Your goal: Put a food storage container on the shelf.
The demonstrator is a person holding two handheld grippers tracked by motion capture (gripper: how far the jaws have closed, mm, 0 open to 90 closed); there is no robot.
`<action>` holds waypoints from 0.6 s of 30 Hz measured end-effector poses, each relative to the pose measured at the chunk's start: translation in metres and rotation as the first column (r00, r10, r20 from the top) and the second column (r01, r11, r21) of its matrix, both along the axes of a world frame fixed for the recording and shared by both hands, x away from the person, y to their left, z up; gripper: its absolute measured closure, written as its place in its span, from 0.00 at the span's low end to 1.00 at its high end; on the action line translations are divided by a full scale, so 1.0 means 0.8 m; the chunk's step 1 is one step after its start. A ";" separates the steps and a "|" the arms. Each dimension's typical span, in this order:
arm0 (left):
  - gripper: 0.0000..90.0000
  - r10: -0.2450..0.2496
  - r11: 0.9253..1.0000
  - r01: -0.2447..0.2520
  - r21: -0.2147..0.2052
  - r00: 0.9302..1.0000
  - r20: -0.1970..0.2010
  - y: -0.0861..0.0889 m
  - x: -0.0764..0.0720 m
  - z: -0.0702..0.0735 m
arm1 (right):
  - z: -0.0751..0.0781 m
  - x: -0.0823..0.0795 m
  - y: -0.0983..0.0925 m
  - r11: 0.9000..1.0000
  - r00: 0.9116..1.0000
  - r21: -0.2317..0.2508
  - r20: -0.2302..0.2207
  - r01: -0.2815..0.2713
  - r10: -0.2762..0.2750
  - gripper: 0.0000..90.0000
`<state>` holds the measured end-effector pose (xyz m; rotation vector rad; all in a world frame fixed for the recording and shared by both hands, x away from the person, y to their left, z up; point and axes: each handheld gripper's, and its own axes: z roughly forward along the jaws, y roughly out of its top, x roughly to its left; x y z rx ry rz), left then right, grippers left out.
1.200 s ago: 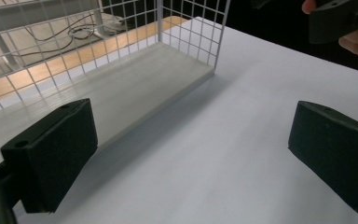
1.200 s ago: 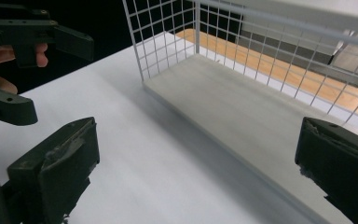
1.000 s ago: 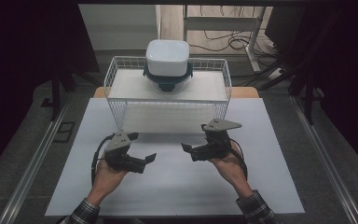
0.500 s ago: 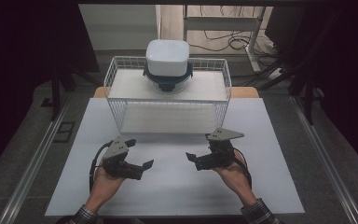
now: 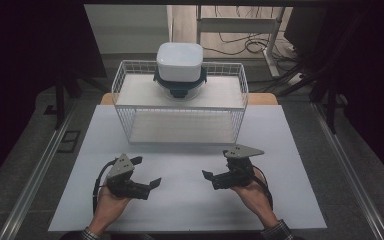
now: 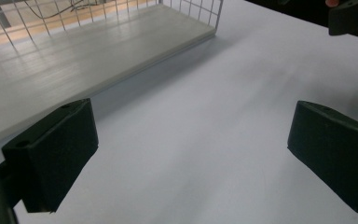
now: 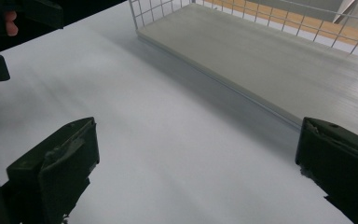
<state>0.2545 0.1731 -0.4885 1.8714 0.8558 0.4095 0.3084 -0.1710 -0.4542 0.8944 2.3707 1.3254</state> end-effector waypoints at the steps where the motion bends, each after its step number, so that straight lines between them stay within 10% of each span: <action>1: 0.01 0.002 1.000 -0.002 0.005 1.000 0.001 0.000 -0.001 -0.001 | -0.001 -0.001 -0.001 1.000 1.000 -0.002 0.001 0.001 -0.001 0.00; 18: 0.01 0.030 0.999 -0.029 0.017 1.000 -0.010 0.016 -0.017 -0.008 | -0.007 -0.019 -0.028 1.000 1.000 -0.004 -0.006 0.031 -0.031 0.00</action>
